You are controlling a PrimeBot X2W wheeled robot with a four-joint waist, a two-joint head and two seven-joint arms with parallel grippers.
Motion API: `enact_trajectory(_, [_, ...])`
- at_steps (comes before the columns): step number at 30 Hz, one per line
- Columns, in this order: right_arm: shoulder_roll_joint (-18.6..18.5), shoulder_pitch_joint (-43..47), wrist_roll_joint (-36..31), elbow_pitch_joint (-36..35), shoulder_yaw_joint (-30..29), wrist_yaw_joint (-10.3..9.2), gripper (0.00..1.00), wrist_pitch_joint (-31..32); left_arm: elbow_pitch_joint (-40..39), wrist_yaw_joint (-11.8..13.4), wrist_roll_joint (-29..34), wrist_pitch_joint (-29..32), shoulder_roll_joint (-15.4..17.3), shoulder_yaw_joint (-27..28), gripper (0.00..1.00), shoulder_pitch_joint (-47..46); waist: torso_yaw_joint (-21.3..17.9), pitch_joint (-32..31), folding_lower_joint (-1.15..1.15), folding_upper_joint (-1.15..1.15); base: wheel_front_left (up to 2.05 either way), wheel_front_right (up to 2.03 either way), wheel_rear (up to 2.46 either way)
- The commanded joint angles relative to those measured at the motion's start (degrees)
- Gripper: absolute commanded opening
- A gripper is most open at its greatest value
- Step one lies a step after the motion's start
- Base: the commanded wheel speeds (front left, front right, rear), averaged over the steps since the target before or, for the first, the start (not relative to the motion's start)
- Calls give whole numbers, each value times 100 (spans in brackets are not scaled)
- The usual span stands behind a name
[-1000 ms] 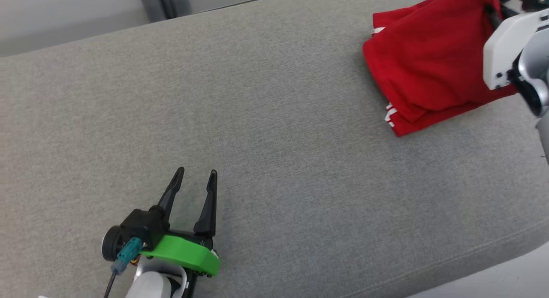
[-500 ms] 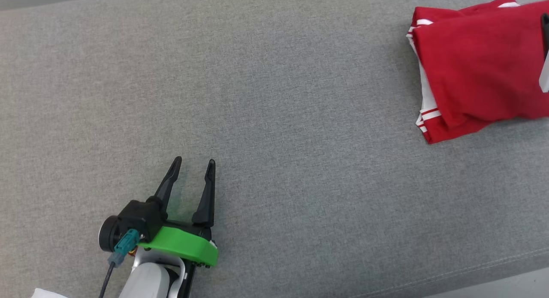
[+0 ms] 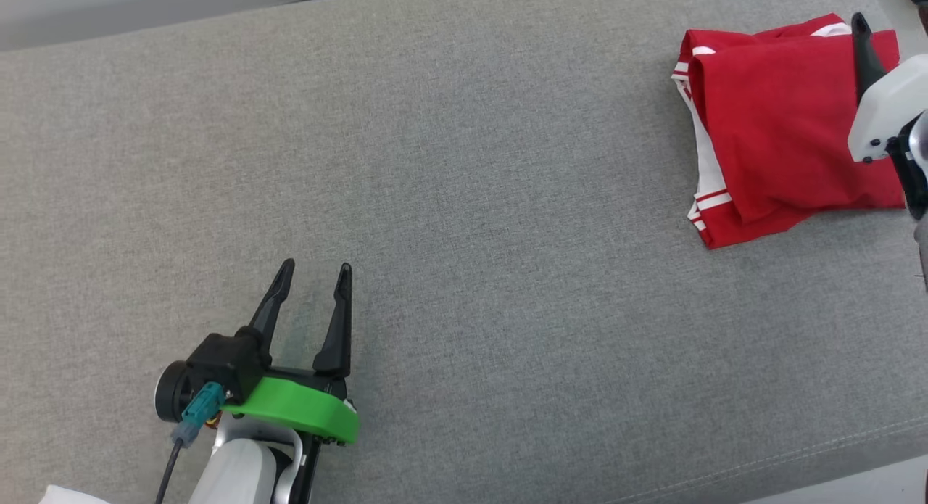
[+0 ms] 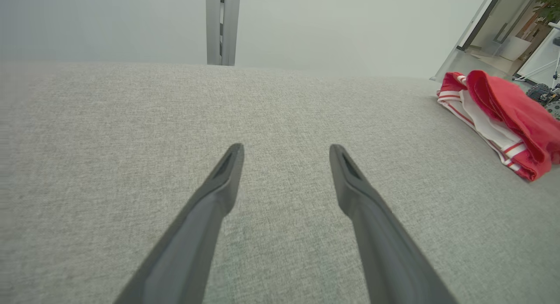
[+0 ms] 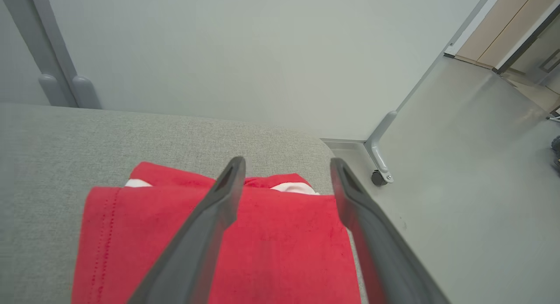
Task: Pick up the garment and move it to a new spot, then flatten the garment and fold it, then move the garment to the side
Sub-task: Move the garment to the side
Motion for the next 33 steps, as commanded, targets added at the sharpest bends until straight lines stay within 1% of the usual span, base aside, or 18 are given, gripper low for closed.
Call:
enact_trajectory(1, [60,32,-53,-18,36,-10,100,-133,8,-27,-26,-16,49,61,100,-70,29,-205,0,0,0,0,0])
enact_trajectory(5, [278,228,-62,-48,97,-10,100,-573,29,-27,-76,-17,8,228,100,6,135,-528,0,0,0,0,0])
enact_trajectory(8, [508,459,-29,-112,123,-10,100,-853,18,-23,-136,-17,-43,423,100,155,245,-783,0,0,0,0,0])
enact_trajectory(14, [953,1165,20,-395,48,-10,100,-1067,-43,-5,-197,-9,-136,772,100,477,486,-1203,0,0,0,0,0])
enact_trajectory(17, [1252,1676,-6,-792,-33,-10,100,-1083,-82,43,-210,-9,-159,943,100,714,600,-1380,0,0,0,0,0])
enact_trajectory(23, [1641,2796,16,-1680,-140,-10,100,-1086,-126,94,-210,-9,-198,1152,100,1187,723,-1587,0,0,0,0,0])
enact_trajectory(26, [1693,3288,85,-2018,-162,-10,100,-1086,-167,125,-221,-10,-206,1213,100,1372,751,-1640,0,0,0,0,0])
enact_trajectory(29, [1712,3736,378,-2363,1,-10,100,-1086,-204,143,-287,-9,-210,1233,100,1533,762,-1687,0,0,0,0,0])
enact_trajectory(33, [1711,4245,499,-2703,69,-10,100,-1087,-276,235,-449,-10,-211,1185,100,1702,752,-1727,0,0,0,0,0])
